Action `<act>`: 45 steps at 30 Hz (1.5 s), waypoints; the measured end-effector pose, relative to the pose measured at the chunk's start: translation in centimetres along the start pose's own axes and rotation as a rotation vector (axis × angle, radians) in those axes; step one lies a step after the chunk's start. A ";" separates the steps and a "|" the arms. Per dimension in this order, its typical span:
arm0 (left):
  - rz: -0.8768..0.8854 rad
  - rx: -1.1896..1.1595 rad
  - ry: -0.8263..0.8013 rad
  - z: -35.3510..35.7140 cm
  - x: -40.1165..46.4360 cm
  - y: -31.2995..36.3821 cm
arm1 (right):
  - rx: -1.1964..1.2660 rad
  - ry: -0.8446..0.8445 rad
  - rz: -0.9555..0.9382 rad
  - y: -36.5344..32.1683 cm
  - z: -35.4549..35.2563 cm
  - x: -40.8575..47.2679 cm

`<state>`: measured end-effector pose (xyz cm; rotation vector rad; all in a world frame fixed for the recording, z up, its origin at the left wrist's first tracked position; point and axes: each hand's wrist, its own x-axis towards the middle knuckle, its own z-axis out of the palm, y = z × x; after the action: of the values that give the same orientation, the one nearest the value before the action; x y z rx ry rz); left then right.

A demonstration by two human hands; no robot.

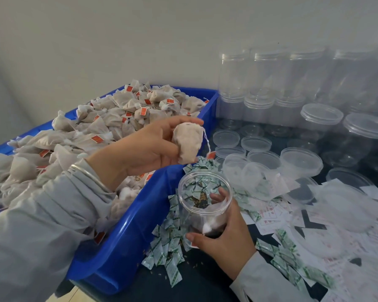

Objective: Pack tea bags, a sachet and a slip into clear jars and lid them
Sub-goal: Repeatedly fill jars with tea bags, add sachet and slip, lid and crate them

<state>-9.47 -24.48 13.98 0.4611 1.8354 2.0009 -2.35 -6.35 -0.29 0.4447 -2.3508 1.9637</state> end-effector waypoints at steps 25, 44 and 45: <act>0.041 0.456 -0.092 2.2 -0.2 -0.3 | 0.021 -0.004 -0.025 0.2 0.1 0.2; -0.493 1.259 0.513 -10.2 0.1 -2.5 | -0.016 0.011 -0.001 0.8 0.2 0.2; -0.564 1.317 0.468 -9.9 0.1 -2.6 | -0.024 0.013 -0.004 0.8 0.2 0.3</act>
<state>-14.20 -32.91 10.46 -0.2506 2.9398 0.3417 -2.79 -6.47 -1.08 0.4331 -2.3616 1.9281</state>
